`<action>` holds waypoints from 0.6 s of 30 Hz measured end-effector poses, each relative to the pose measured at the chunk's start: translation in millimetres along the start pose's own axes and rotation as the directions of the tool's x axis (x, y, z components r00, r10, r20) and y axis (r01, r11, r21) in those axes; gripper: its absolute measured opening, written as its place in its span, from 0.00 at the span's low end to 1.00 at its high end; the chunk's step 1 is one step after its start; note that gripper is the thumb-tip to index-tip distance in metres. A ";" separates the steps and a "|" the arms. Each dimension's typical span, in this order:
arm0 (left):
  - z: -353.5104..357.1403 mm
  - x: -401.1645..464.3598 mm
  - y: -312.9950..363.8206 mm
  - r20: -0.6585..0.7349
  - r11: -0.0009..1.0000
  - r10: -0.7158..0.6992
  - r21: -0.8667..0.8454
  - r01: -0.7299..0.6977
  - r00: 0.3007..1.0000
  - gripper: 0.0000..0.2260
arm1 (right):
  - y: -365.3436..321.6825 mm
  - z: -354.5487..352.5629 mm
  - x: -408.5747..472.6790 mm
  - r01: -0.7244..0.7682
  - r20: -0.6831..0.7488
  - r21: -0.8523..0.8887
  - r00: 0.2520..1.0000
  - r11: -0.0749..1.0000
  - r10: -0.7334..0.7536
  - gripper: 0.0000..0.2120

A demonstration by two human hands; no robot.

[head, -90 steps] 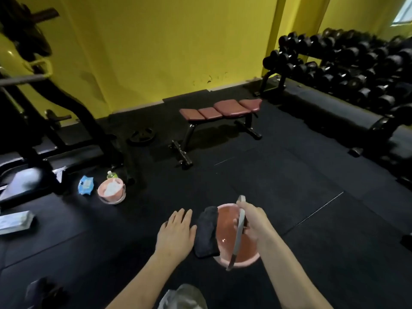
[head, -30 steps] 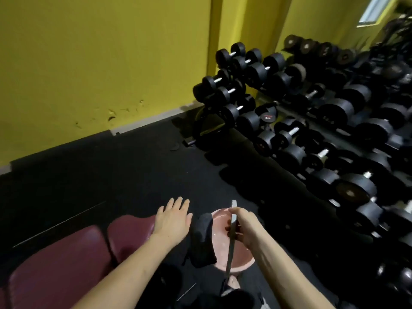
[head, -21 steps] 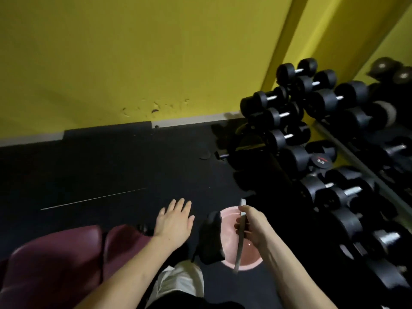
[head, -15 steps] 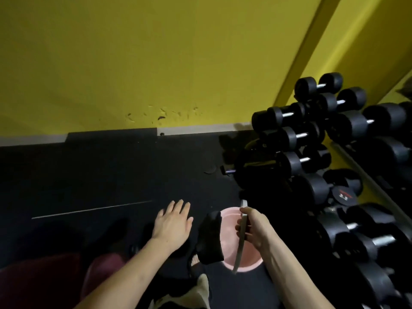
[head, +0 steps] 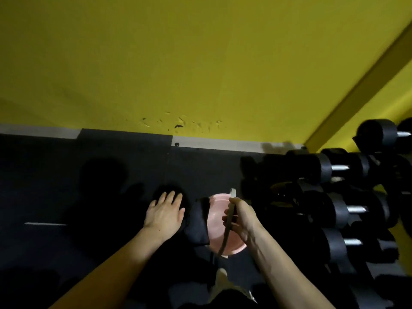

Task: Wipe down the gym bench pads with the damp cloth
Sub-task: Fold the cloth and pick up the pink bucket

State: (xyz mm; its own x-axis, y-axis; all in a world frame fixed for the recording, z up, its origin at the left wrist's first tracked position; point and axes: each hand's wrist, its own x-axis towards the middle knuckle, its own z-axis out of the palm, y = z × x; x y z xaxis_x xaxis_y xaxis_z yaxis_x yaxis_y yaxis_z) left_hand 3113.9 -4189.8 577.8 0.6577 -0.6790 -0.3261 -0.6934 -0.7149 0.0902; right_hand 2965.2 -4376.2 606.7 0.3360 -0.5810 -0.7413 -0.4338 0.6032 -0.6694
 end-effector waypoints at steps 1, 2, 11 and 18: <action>-4.0 22.0 -1.2 -0.002 0.999 -0.031 -0.010 0.031 1.000 0.27 | -18.0 8.3 21.1 -0.003 0.016 -0.019 1.000 1.000 0.004 0.14; -9.4 43.0 -2.8 0.001 0.998 -0.062 -0.028 0.062 0.998 0.27 | -37.4 16.9 42.1 -0.013 0.038 -0.044 0.999 0.999 0.014 0.14; -45.6 197.9 -37.7 0.020 0.950 -0.255 -0.181 0.254 0.967 0.28 | -166.8 92.1 195.8 -0.056 0.135 -0.193 0.987 0.980 0.083 0.15; -57.9 360.9 -72.3 0.045 0.977 -0.168 -0.125 0.173 0.985 0.27 | -222.6 168.6 319.1 -0.114 0.067 -0.179 0.990 0.977 0.128 0.16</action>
State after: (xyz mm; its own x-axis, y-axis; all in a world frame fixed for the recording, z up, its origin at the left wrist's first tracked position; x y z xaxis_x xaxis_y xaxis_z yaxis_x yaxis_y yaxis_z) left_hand 3418.5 -4392.8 508.0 0.7512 -0.5410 -0.3783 -0.5272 -0.8365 0.1495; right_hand 3309.9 -4603.8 510.8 0.3330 -0.4614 -0.8224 -0.6120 0.5577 -0.5607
